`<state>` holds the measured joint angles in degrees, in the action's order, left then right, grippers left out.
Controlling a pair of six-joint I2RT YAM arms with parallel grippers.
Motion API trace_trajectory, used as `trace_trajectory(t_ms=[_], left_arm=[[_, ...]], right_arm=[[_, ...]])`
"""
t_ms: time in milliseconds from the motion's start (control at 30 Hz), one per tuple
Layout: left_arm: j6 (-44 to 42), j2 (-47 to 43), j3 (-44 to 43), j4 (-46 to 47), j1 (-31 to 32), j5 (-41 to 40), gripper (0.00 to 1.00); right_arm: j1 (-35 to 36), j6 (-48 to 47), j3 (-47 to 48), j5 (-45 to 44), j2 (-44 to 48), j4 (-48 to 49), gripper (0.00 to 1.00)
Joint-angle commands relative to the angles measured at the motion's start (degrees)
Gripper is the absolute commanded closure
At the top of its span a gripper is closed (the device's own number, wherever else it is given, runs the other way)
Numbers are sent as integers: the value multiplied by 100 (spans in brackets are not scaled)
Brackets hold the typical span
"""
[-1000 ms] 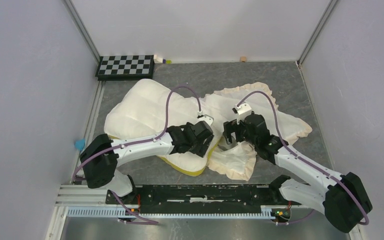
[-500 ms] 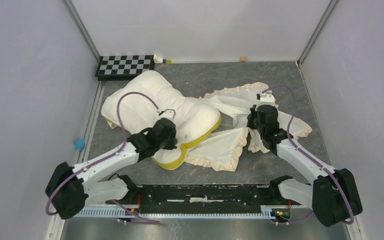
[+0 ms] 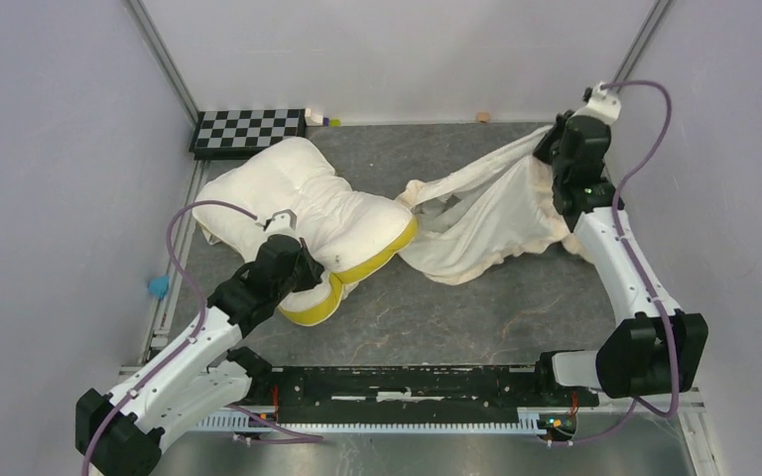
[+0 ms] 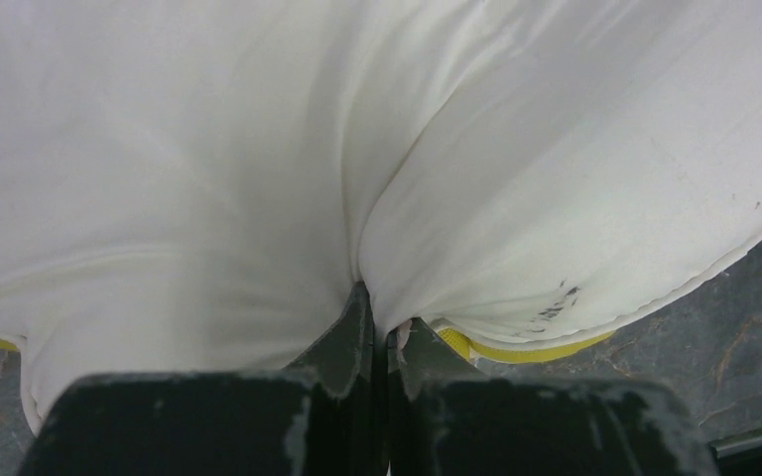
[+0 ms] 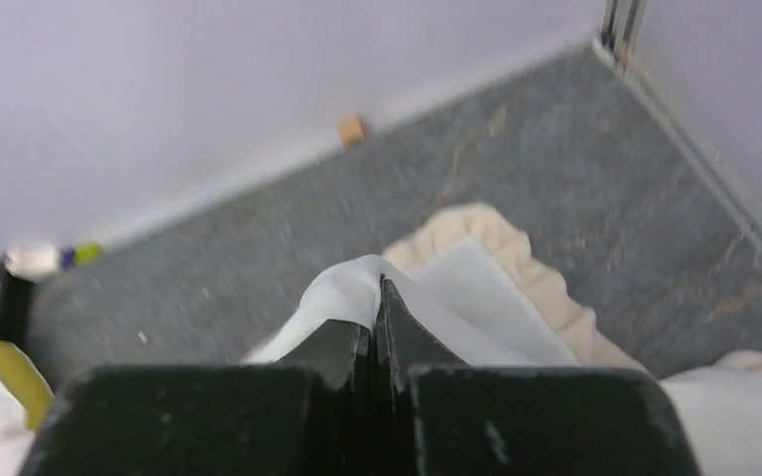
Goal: Remove the pillowcase from the pillow
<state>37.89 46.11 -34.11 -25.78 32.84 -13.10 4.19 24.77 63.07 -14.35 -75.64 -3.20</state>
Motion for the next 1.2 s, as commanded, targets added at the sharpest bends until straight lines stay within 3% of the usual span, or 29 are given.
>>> trace_trajectory(t_ms=[0, 133, 267, 300, 367, 400, 533, 700, 767, 833, 900, 1033, 1167], left_arm=[[579, -149, -240, 360, -201, -542, 98], [806, -71, -291, 327, -279, -702, 98], [977, 57, -341, 311, -331, -847, 98], [947, 131, -340, 448, -334, -730, 98], [798, 451, -420, 823, -335, -254, 98], [765, 693, -545, 943, -327, -10, 98], [740, 1478, -842, 1617, -331, 826, 98], [409, 2487, -1431, 2434, -328, 1529, 93], [199, 2975, -1876, 2559, -322, 1942, 57], [-113, 3335, -2294, 2486, -312, 2350, 1], [-492, 3288, -2413, 2366, -240, 2119, 0], [-1196, 2543, -1842, 2815, -190, 1633, 0], [-1738, 1661, -1305, 2813, -186, 965, 0]], right_arm=[[-234, 175, 1409, -442, -31, -247, 100], [-383, 417, 2582, -933, -396, -356, 100], [-638, 549, 3691, -505, -992, -687, 98], [-638, 477, 3666, -167, -1019, -664, 77], [-643, 253, 3137, 624, -884, -338, 21], [-638, 176, 2728, 1051, -731, -128, 3], [-638, -10, 476, 1850, 173, 957, 2], [-647, -691, -1690, 1658, 1443, 1961, 2], [-647, -1247, -2598, 1585, 2047, 2612, 2], [-647, -1535, -3468, 1296, 2628, 3166, 2], [-647, -1712, -4010, 1089, 3112, 3404, 2], [-640, -1551, -4737, 1115, 3522, 3693, 2], [-638, -1272, -5828, 994, 3772, 4701, 2]])
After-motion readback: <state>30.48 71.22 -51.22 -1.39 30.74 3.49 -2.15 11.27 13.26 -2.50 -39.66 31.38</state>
